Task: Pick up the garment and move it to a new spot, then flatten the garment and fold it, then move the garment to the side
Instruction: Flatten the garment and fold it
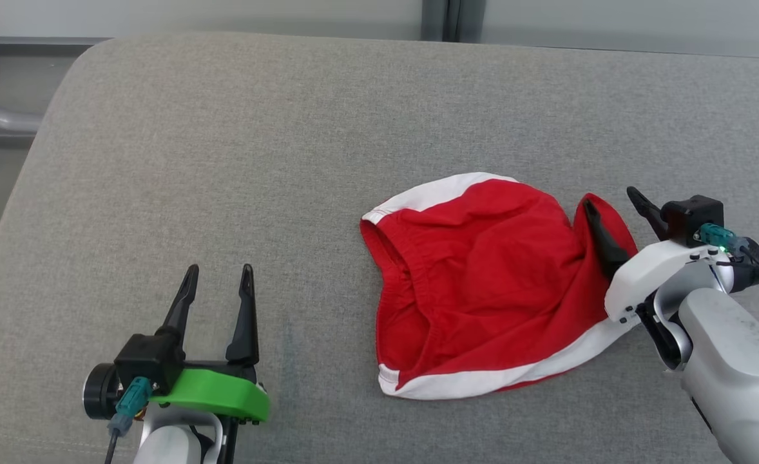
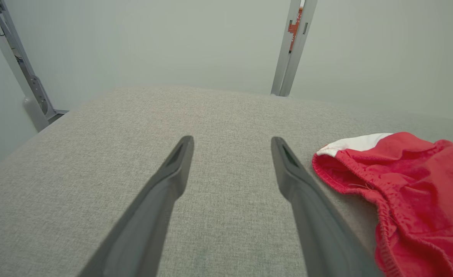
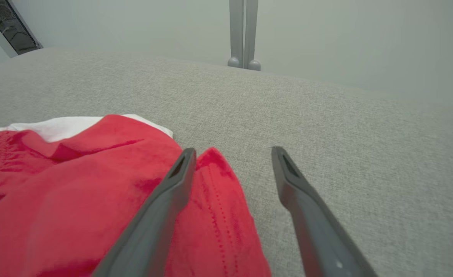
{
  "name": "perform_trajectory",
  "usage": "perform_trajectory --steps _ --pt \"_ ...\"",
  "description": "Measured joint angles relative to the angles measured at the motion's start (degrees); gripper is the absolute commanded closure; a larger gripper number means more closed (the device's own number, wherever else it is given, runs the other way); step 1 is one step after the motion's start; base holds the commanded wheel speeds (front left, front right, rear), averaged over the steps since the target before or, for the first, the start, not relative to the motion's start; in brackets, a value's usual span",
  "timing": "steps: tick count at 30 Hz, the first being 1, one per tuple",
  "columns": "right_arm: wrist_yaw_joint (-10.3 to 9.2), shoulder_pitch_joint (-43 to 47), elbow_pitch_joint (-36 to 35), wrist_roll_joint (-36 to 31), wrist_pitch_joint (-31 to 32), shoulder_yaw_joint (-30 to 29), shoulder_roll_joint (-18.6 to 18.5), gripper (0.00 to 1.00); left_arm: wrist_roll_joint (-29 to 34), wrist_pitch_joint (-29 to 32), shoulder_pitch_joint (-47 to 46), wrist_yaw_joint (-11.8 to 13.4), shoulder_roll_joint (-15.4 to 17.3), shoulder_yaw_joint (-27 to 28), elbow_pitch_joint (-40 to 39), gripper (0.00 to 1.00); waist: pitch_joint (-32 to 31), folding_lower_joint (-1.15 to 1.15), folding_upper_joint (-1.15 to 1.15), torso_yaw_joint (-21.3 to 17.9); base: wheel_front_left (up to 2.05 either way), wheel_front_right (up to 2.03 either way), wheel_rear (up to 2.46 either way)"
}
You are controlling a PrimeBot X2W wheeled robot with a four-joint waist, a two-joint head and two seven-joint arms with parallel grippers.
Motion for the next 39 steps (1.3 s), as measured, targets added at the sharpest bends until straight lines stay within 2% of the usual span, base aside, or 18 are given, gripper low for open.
perform_trajectory --steps 4,13,24,31,39 --pt "0.00 1.04 -4.54 0.70 -0.23 -2.21 -0.85 0.00 0.33 0.00 0.35 -0.02 0.00 0.88 0.08 0.00 -1.05 0.00 0.00 -1.41 0.00 0.00 0.00" --pt "0.00 13.60 -18.31 -1.85 -0.24 -9.50 -1.26 0.00 0.92 0.00 1.91 -0.33 0.00 2.65 0.03 0.00 -3.51 0.00 0.00 -5.61 0.00 0.00 0.00" --pt "0.00 27.52 -32.06 -3.81 -0.29 -17.49 3.12 0.00 1.97 0.00 2.65 -1.31 -0.01 3.56 0.35 0.00 -5.56 0.00 0.00 -9.19 0.00 0.00 0.00" --pt "0.00 33.79 -36.77 -6.17 -0.29 -19.14 6.13 0.00 2.31 0.00 3.54 -1.86 -0.01 3.87 0.76 0.00 -6.83 0.00 0.00 -9.93 0.00 0.00 0.00" --pt "0.00 37.18 -38.72 -7.36 -0.29 -20.30 8.35 0.00 2.56 0.00 4.56 -2.03 0.00 4.00 0.80 0.00 -8.37 0.00 0.00 -10.07 0.00 0.00 0.00"
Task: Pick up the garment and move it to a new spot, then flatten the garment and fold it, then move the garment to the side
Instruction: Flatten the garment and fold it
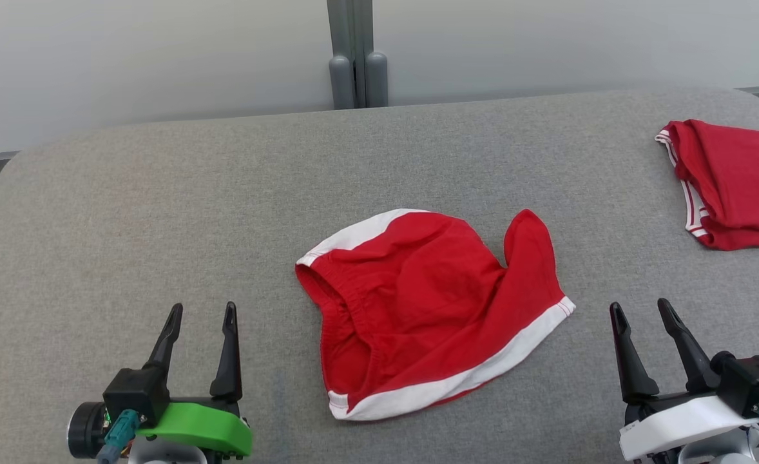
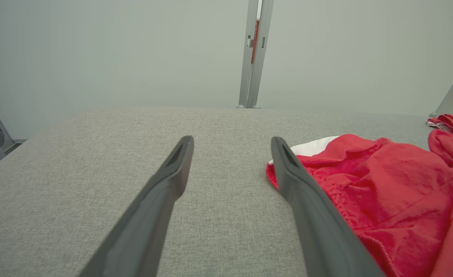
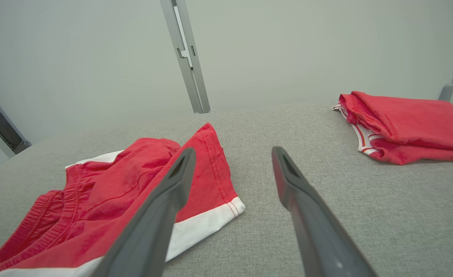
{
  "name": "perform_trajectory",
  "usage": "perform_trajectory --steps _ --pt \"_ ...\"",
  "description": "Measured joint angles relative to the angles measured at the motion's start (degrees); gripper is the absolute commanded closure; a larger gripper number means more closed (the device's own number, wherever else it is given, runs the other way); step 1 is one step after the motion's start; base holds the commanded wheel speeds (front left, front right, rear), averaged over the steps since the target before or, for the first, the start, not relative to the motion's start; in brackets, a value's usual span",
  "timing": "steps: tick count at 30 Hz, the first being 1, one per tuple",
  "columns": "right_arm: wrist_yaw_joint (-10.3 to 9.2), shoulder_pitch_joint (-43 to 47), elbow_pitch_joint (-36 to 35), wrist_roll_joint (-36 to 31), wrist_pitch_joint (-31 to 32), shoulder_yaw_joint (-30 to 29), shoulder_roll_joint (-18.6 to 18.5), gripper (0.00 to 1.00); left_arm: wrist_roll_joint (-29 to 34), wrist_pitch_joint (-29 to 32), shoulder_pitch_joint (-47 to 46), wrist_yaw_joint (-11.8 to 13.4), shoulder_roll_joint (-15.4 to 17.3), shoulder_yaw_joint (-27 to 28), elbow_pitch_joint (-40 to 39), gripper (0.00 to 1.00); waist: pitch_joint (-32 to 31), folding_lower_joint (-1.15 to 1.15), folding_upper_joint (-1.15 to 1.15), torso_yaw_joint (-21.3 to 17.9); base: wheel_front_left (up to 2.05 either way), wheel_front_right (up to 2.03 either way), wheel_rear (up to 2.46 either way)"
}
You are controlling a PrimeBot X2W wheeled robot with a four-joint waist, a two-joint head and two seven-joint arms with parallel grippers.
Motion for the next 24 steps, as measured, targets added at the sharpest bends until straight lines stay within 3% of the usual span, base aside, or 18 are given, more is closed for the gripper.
perform_trajectory --steps 24 --pt "0.00 1.00 -0.24 -1.20 0.00 -1.20 0.18 0.00 0.45 0.00 1.79 -0.08 0.00 2.36 -0.33 0.00 -1.70 0.00 0.00 1.26 0.00 0.00 0.00"
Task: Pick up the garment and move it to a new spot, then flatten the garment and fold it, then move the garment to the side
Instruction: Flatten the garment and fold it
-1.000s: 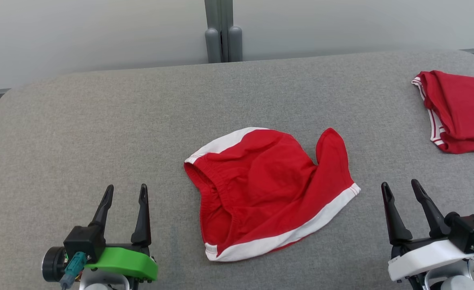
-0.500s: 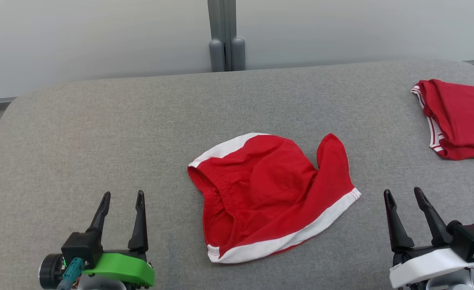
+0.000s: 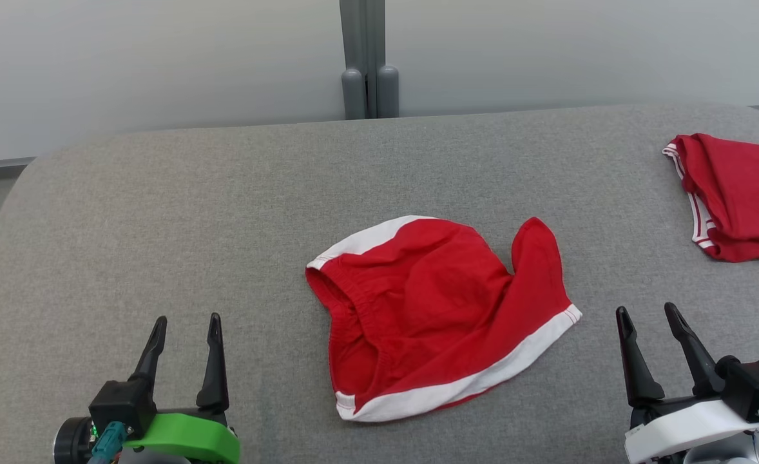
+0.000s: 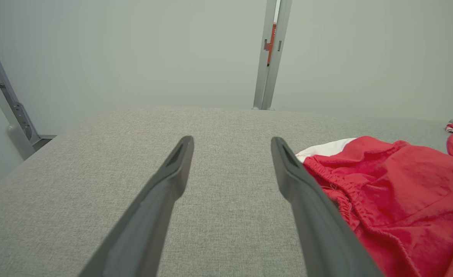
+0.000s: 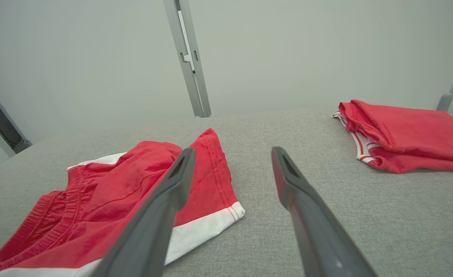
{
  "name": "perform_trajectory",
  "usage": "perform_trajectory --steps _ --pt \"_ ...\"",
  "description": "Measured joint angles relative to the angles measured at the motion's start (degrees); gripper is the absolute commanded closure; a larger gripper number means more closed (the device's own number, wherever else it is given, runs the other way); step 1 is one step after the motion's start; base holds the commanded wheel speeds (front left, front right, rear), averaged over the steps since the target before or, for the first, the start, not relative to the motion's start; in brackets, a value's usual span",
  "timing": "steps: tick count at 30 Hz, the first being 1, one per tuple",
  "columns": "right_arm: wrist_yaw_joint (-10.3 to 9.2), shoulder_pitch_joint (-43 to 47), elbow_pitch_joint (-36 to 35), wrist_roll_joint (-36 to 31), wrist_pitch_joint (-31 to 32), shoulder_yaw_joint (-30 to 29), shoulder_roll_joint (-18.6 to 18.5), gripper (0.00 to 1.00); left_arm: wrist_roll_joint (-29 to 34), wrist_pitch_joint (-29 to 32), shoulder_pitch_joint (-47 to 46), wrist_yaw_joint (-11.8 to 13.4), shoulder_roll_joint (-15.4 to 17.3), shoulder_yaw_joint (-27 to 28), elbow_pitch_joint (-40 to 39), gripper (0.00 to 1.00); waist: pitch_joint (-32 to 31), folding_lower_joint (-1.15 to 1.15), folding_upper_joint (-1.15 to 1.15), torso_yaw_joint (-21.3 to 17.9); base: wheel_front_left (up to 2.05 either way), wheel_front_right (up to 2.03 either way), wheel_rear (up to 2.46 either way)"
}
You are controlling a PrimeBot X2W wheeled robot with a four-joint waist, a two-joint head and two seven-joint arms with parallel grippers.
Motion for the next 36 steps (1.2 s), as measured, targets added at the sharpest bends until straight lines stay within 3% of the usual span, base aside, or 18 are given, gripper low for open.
perform_trajectory --steps 28,36 --pt "0.00 -0.02 1.00 0.00 0.00 -0.02 0.14 0.00 0.40 0.00 0.18 -0.04 0.00 -0.11 -0.26 0.00 0.44 0.00 0.00 0.03 0.00 0.00 0.00" --pt "0.00 -3.28 3.35 -0.41 0.00 0.63 -1.37 0.00 4.01 0.00 -2.84 -1.83 0.12 -7.32 2.15 0.00 1.52 0.00 0.00 -0.09 0.00 0.00 0.00"
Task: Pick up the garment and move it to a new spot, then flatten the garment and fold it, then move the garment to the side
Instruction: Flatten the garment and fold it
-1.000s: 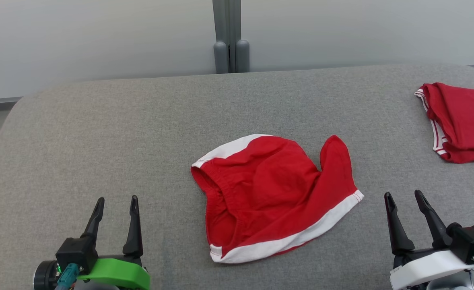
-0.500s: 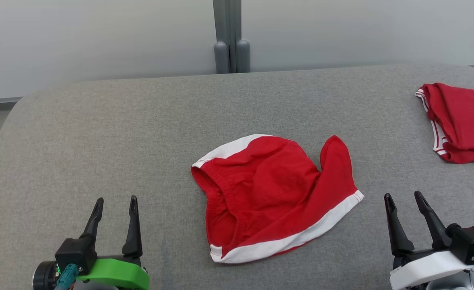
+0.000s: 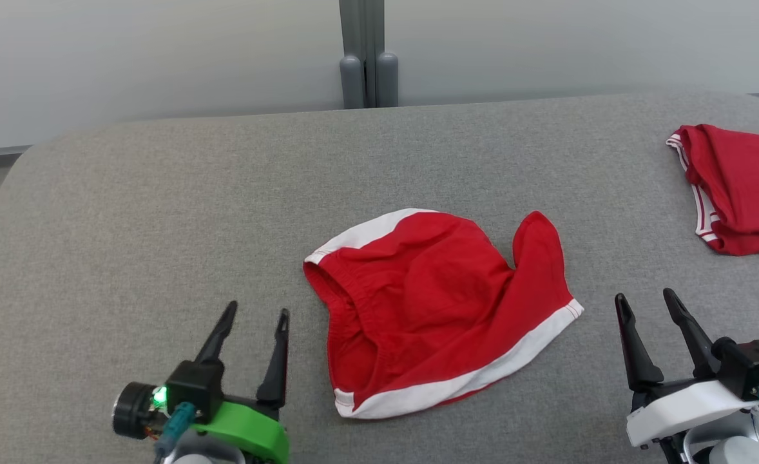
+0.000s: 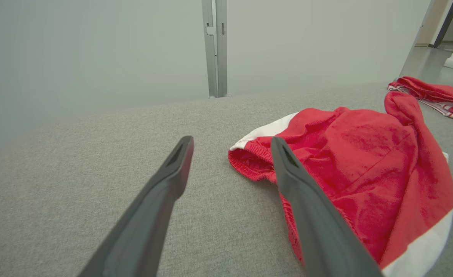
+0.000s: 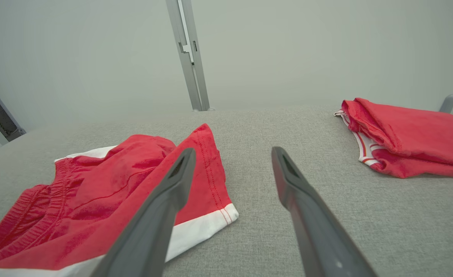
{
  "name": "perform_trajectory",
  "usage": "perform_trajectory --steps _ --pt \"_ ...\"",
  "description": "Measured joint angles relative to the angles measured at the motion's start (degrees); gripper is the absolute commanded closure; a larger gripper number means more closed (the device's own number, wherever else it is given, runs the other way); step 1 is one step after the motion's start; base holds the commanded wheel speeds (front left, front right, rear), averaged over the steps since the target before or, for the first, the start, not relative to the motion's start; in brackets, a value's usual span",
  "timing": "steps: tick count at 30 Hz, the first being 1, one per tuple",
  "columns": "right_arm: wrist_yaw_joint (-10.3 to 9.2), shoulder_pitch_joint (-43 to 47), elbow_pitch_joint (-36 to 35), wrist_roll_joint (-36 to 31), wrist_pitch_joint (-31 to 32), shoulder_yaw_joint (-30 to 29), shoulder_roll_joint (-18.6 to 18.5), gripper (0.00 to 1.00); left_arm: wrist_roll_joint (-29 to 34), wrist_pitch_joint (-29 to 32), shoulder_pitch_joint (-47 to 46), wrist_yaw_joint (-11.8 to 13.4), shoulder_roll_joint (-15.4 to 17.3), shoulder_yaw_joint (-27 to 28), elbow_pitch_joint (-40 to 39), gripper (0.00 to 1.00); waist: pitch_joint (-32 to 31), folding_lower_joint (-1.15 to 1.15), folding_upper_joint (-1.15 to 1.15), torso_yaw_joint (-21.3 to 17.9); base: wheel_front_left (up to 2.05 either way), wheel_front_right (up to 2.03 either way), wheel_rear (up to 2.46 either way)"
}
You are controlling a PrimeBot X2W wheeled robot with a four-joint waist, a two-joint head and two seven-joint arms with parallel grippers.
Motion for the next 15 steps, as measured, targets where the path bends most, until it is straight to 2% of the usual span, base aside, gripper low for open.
perform_trajectory --steps 8,11,15 --pt "0.00 -5.89 8.17 -0.18 0.00 1.48 -1.86 0.00 1.33 0.00 -4.15 -0.63 1.67 -15.12 5.50 0.00 1.64 0.00 0.00 -0.13 0.00 0.00 0.00" --pt "0.00 -7.55 10.91 0.02 0.00 2.23 -1.85 0.00 -0.49 0.00 -5.44 -0.67 3.50 -22.03 7.90 0.00 2.17 0.00 0.00 -0.11 0.00 0.00 0.00" --pt "0.00 -8.88 13.28 0.41 0.00 2.78 -1.93 0.00 -2.92 0.00 -7.09 -0.68 5.67 -26.60 10.92 0.00 2.71 0.00 0.00 0.08 0.00 0.00 0.00"
